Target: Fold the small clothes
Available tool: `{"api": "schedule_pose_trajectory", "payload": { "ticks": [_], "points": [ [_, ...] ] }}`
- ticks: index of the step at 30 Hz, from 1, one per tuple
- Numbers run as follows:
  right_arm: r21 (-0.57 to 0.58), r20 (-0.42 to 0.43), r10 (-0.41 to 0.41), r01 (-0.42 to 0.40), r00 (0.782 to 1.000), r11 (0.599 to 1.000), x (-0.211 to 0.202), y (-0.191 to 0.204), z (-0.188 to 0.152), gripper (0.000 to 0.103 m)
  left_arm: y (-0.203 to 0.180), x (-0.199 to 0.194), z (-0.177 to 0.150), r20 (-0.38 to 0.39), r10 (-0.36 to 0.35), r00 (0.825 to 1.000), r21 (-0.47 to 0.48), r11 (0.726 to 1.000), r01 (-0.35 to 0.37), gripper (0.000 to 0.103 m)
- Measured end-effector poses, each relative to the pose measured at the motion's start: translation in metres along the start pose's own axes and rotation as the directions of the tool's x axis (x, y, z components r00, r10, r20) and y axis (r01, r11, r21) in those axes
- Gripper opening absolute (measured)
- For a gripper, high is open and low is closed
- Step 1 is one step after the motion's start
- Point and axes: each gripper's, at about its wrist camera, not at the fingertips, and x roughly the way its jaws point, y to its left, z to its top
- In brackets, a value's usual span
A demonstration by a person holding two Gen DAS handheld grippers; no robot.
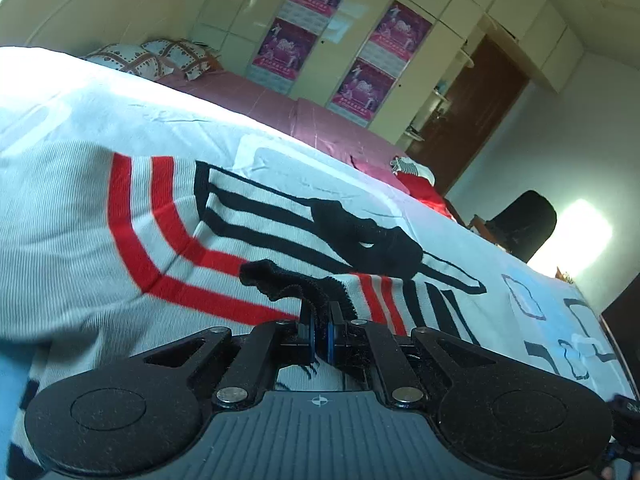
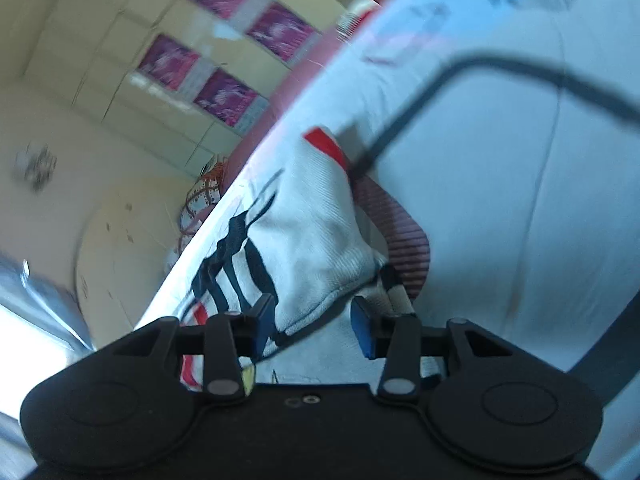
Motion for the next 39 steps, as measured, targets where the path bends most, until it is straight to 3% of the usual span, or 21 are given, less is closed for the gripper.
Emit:
{"api": "schedule_pose_trajectory", "payload": {
  "ticks": [3, 4, 6, 9, 12, 14, 15, 19, 21, 23, 24, 26, 28, 29, 30, 31, 33, 35, 37, 39],
  "points": [
    [0.114, 0.013, 0.026, -0.028, 1.000, 0.993, 0.013, -0.014, 0.008, 0.034, 0.004, 0.003, -0.004, 0.006, 0.006, 1.000, -0.005, 1.000, -0.006, 0.005],
    [0.131, 0.023, 0.012, -0.015, 1.000, 0.991, 0.016, -0.016, 0.010, 0.007, 0.006, 0.003, -0.005, 0.019, 0.010, 1.000, -0.011, 1.000, -0.010, 0.005],
    [0.058, 0.045, -0.040, 0.037, 0.998, 0.998, 0.017, -0.009, 0.009, 0.007, 0.014, -0.003, -0.011, 0.025, 0.021, 0.999, 0.016, 1.000, -0.021, 0.005],
    [0.019, 0.027, -0.080, 0.080, 0.996, 0.997, 0.024, -0.013, 0.003, 0.004, 0.028, 0.004, -0.021, -0.047, 0.060, 0.997, 0.036, 0.998, -0.059, 0.005],
    [-0.051, 0.017, -0.080, 0.081, 0.997, 0.995, 0.010, -0.007, 0.010, 0.021, 0.033, -0.007, -0.016, -0.038, 0.074, 0.996, 0.035, 0.997, -0.073, 0.010],
    [-0.203, 0.098, -0.073, 0.092, 0.993, 0.975, -0.010, 0.009, 0.015, 0.024, 0.034, -0.027, -0.011, 0.048, 0.155, 0.987, 0.047, 0.986, -0.158, 0.034],
    [-0.287, 0.126, -0.074, 0.108, 0.989, 0.952, -0.013, 0.019, 0.022, 0.024, 0.030, -0.034, -0.008, 0.102, 0.180, 0.978, 0.080, 0.979, -0.188, 0.038],
    [-0.504, 0.112, -0.082, 0.128, 0.990, 0.854, 0.030, 0.044, 0.043, 0.023, -0.005, -0.013, 0.002, 0.130, 0.098, 0.987, 0.216, 0.969, -0.124, 0.038],
    [-0.609, 0.081, -0.091, 0.121, 0.993, 0.784, 0.062, 0.051, 0.046, 0.017, -0.024, 0.012, -0.001, 0.095, 0.050, 0.994, 0.285, 0.956, -0.075, 0.038],
    [-0.657, 0.051, -0.127, 0.129, 0.991, 0.743, 0.093, 0.052, 0.053, 0.011, -0.035, 0.039, -0.006, 0.023, 0.073, 0.997, 0.341, 0.937, -0.076, 0.038],
    [-0.660, 0.055, -0.145, 0.144, 0.988, 0.737, 0.106, 0.050, 0.061, 0.009, -0.033, 0.052, -0.009, -0.006, 0.118, 0.993, 0.351, 0.930, -0.108, 0.038],
    [-0.644, 0.090, -0.165, 0.184, 0.982, 0.743, 0.122, 0.050, 0.081, 0.000, -0.027, 0.057, -0.007, 0.018, 0.124, 0.992, 0.337, 0.934, -0.123, 0.038],
    [-0.625, 0.111, -0.207, 0.230, 0.972, 0.746, 0.133, 0.054, 0.099, 0.001, -0.028, 0.052, 0.001, 0.026, 0.170, 0.985, 0.318, 0.933, -0.169, 0.038],
    [-0.620, 0.094, -0.217, 0.228, 0.972, 0.751, 0.133, 0.055, 0.101, 0.006, -0.029, 0.045, 0.004, 0.047, 0.169, 0.985, 0.303, 0.937, -0.175, 0.038],
    [-0.625, 0.095, -0.213, 0.225, 0.973, 0.747, 0.132, 0.062, 0.100, 0.011, -0.028, 0.035, 0.005, 0.065, 0.153, 0.986, 0.292, 0.942, -0.166, 0.038],
    [-0.645, 0.123, -0.185, 0.220, 0.975, 0.732, 0.120, 0.067, 0.093, 0.024, -0.029, 0.028, 0.004, 0.072, 0.147, 0.986, 0.291, 0.943, -0.162, 0.038],
    [-0.666, 0.133, -0.140, 0.193, 0.981, 0.721, 0.088, 0.067, 0.073, 0.023, -0.031, 0.021, -0.007, 0.060, 0.143, 0.988, 0.307, 0.939, -0.155, 0.038],
    [-0.699, 0.082, -0.124, 0.146, 0.989, 0.700, 0.068, 0.060, 0.046, 0.020, -0.026, 0.027, -0.025, 0.027, 0.176, 0.984, 0.334, 0.926, -0.175, 0.038],
    [-0.758, 0.068, -0.208, 0.186, 0.976, 0.625, 0.073, 0.047, 0.011, 0.022, -0.030, 0.028, -0.029, 0.053, 0.183, 0.982, 0.356, 0.915, -0.190, 0.039],
    [-0.759, 0.114, -0.220, 0.228, 0.969, 0.610, 0.068, 0.053, 0.001, 0.024, -0.033, 0.023, -0.022, 0.041, 0.190, 0.981, 0.332, 0.923, -0.192, 0.039]
  ]
}}
